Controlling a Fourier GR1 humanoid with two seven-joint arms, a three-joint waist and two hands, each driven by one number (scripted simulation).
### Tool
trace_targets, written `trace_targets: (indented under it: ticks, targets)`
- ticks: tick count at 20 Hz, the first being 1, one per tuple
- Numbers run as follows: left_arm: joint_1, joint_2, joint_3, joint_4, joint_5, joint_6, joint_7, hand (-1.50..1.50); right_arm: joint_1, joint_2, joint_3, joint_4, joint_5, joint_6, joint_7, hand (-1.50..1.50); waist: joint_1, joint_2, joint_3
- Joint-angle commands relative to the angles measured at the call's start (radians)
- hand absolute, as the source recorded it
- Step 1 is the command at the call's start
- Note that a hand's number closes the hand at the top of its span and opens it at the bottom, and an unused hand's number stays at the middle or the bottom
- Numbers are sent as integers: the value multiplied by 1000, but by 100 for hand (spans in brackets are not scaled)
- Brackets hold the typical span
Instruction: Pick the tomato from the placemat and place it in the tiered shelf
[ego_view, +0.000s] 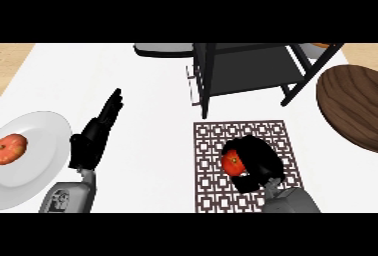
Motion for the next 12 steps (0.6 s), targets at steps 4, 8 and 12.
trace_targets:
  ticks: [4, 8, 12]
  targets:
    - [-12, 29, 38, 6, 12, -32, -8, 0, 24, -29, 11, -75, 46, 21, -45, 150, -4, 3, 1]
    - [-26, 3, 15, 31, -11, -5, -21, 0, -49, 87, 224, 6, 33, -133, 265, 150, 6, 4, 1]
    - [-82, 10, 39, 85, 3, -13, -28, 0, -70, 89, 475, 14, -43, -337, 559, 150, 25, 9, 1]
